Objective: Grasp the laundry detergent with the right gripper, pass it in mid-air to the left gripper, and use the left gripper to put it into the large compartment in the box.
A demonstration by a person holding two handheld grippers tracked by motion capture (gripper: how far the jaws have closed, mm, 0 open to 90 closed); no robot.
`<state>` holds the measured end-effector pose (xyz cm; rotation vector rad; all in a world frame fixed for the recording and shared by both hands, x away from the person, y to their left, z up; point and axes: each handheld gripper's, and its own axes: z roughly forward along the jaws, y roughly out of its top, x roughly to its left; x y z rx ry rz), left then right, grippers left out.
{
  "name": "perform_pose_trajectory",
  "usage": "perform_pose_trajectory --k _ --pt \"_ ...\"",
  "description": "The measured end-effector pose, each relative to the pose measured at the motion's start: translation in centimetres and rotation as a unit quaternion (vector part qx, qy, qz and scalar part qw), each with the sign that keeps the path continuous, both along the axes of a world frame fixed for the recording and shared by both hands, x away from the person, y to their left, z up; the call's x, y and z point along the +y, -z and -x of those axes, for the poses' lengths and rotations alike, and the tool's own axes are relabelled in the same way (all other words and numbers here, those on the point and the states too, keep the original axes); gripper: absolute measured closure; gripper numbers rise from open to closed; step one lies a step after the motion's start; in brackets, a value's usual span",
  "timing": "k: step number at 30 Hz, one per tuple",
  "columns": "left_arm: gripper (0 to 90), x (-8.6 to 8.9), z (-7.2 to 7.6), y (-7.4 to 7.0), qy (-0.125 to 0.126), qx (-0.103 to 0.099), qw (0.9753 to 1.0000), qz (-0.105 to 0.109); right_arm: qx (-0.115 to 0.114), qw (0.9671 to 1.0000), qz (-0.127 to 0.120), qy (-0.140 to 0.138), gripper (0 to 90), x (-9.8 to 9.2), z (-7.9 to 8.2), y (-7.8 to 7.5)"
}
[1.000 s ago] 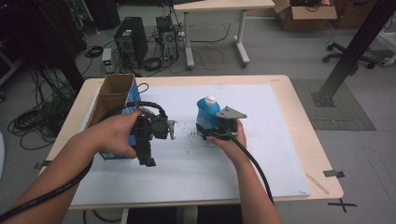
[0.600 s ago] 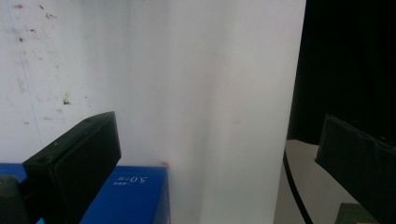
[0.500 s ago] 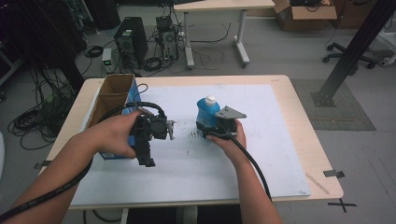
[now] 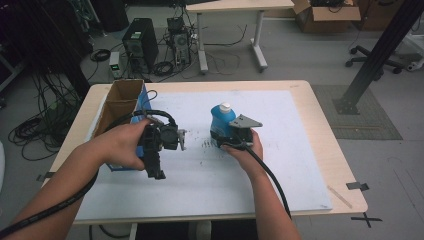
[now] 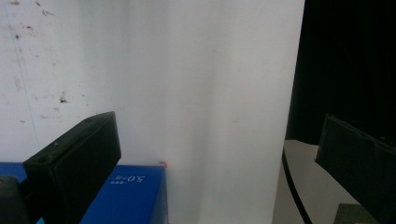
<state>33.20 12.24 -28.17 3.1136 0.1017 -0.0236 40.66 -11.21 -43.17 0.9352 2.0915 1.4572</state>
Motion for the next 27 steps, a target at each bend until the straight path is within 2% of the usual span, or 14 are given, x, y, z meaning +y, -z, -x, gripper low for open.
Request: perform_pose_trajectory --k 4,11,17,21,27 --pt "0.3 0.0 -0.1 -0.1 0.0 -0.001 1.0 0.001 -0.002 0.9999 0.008 0.008 42.3 0.1 0.1 0.1" --pt "0.2 0.1 -0.2 -0.1 0.001 -0.001 1.0 0.003 0.004 0.9999 0.003 0.015 45.9 0.1 0.1 0.0" --pt "0.2 0.2 -0.2 0.0 0.0 -0.001 1.0 0.004 0.004 1.0 0.001 0.003 46.4 0.0 0.1 -0.4" --pt "0.2 0.2 -0.4 -0.2 -0.004 -0.005 1.0 0.003 -0.01 0.9999 0.013 -0.005 46.1 0.0 0.3 -1.7" --pt "0.2 -0.2 -0.5 -0.5 -0.002 -0.007 1.0 0.004 -0.016 0.9997 0.014 -0.013 46.1 -0.5 0.6 -3.2"
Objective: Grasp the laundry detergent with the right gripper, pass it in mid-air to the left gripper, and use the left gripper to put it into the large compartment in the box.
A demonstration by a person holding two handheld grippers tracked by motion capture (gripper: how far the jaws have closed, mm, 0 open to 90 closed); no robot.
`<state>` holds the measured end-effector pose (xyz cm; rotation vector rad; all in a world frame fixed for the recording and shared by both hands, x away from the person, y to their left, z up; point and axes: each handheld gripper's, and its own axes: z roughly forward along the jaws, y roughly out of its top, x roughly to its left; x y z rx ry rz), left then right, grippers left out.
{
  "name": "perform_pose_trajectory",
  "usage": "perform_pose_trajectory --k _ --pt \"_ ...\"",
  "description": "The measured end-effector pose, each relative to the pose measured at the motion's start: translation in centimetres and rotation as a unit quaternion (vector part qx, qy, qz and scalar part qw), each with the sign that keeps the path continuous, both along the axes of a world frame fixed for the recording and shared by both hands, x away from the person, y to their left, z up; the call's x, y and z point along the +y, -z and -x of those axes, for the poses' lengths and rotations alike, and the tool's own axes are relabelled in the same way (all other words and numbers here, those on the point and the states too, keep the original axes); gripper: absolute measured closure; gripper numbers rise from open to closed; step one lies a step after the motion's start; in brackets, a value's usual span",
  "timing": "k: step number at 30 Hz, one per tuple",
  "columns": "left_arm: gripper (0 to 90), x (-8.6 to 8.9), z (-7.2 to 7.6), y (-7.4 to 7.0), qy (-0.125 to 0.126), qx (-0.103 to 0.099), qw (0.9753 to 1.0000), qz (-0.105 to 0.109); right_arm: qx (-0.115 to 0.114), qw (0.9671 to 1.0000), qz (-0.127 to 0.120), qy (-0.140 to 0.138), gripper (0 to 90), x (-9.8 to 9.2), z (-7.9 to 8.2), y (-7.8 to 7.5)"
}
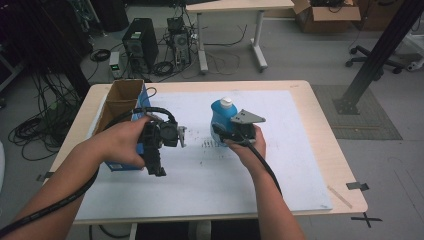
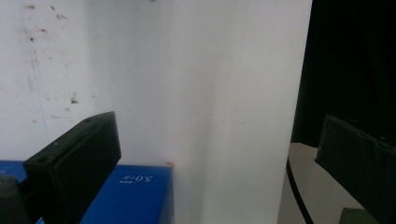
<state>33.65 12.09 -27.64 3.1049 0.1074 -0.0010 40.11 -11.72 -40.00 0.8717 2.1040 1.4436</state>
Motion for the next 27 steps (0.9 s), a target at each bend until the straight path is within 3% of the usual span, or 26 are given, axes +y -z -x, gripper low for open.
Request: perform_pose_trajectory --k 6,10,18,27 --pt "0.2 -0.4 0.0 -0.5 0.002 -0.005 1.0 -0.001 -0.005 0.9997 0.007 -0.025 46.1 -0.8 0.5 -1.7" --pt "0.2 -0.6 -0.1 -0.9 0.004 -0.007 1.0 -0.002 -0.002 0.9981 0.02 -0.058 46.1 -1.8 1.0 -3.2" --pt "0.2 -0.8 -0.1 -2.0 0.0 -0.016 0.9999 -0.004 0.004 0.9911 0.037 -0.128 46.1 -3.4 1.8 -5.3" --pt "0.2 -1.1 -0.3 -3.3 -0.008 -0.026 0.9996 -0.002 0.004 0.9847 0.053 -0.166 46.0 -5.0 2.3 -7.4"
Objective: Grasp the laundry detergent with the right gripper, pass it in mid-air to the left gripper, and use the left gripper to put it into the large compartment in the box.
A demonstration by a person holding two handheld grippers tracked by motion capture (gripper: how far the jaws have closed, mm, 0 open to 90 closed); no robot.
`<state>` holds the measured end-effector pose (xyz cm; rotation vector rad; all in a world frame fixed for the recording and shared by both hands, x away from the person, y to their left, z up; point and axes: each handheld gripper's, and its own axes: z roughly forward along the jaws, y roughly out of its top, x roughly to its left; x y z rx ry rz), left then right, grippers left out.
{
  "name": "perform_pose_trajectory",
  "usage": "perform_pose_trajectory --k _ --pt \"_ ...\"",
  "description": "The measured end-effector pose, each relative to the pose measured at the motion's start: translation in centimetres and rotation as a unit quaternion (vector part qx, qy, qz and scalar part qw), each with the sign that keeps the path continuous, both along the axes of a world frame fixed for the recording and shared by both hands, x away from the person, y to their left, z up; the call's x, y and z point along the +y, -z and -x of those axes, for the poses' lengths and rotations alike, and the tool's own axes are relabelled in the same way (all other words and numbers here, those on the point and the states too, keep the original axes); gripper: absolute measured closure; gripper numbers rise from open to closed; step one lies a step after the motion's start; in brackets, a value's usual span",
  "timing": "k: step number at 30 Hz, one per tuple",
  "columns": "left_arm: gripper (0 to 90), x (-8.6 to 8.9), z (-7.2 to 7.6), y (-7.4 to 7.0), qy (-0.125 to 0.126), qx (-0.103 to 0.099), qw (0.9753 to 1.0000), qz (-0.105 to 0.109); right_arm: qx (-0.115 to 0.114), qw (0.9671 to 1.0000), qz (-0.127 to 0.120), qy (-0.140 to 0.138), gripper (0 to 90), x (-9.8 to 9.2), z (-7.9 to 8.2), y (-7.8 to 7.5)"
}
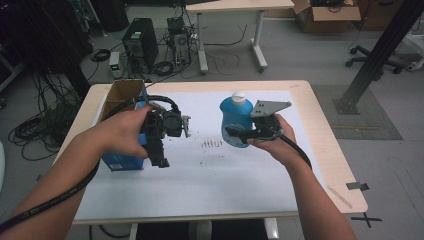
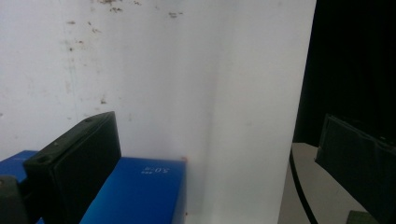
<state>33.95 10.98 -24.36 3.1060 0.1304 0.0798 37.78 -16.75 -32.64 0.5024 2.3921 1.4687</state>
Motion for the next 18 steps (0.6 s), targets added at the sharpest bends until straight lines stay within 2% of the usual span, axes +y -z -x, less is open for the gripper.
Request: perform_pose_trajectory --k 1,2,4,11,18 --pt "0.2 -0.2 0.0 -0.4 0.0 -0.002 1.0 0.0 -0.001 0.9998 0.01 -0.016 46.0 -0.1 0.2 -0.4" --pt "0.2 -0.2 0.0 -0.4 0.0 -0.002 1.0 0.0 -0.001 0.9998 0.01 -0.016 46.0 -0.1 0.2 -0.4" --pt "0.2 -0.4 0.0 -0.8 0.0 -0.005 1.0 -0.001 -0.01 0.999 0.023 -0.038 45.9 0.0 0.6 -0.7" --pt "0.2 -1.1 0.1 -1.6 0.003 -0.006 1.0 0.0 -0.01 0.9961 0.02 -0.085 45.9 0.5 1.6 -0.5" --pt "0.2 -2.0 0.2 -2.3 0.012 -0.007 0.9999 0.001 -0.008 0.993 0.009 -0.118 45.9 1.1 2.6 -0.1"
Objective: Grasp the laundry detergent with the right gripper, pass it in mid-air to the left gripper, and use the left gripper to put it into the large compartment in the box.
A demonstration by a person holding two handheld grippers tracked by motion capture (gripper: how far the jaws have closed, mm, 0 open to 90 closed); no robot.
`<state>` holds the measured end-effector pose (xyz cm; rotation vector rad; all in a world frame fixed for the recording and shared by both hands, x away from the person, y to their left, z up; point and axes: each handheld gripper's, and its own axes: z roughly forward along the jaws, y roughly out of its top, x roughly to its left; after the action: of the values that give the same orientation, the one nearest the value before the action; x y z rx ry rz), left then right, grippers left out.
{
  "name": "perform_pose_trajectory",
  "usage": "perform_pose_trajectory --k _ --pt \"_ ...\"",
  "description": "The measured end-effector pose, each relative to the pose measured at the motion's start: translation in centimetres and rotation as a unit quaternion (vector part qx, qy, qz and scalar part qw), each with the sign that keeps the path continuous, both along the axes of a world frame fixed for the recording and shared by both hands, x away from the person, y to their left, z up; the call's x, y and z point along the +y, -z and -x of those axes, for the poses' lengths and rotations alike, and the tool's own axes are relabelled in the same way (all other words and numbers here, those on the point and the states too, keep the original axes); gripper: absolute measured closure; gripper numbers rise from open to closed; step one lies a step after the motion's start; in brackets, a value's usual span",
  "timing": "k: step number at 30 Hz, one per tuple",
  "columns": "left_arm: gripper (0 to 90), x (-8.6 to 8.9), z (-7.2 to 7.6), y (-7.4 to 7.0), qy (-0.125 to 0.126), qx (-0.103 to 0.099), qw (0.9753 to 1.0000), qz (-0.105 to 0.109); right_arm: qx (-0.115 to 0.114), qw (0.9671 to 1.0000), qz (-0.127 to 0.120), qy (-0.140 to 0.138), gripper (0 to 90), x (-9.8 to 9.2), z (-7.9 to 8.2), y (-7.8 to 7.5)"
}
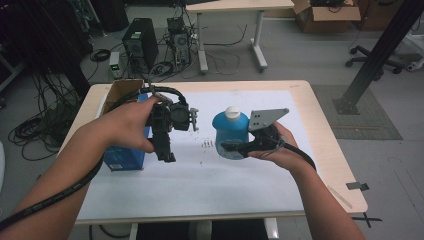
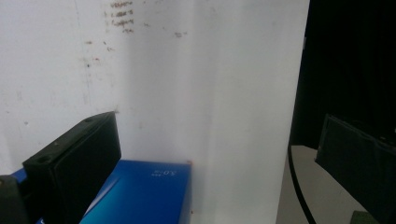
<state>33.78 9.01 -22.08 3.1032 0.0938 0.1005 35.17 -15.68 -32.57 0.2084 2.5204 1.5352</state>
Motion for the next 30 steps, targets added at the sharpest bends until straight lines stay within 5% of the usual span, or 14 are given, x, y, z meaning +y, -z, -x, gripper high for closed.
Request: perform_pose_trajectory --k 15,30 --pt "0.2 -1.0 0.2 -0.4 0.009 0.002 1.0 0.0 0.023 0.9973 -0.004 -0.07 45.9 1.7 1.8 2.0" --pt "0.2 -2.0 0.5 0.0 0.02 0.013 0.9997 0.003 0.044 0.9943 -0.03 -0.093 45.9 3.9 2.0 4.4"
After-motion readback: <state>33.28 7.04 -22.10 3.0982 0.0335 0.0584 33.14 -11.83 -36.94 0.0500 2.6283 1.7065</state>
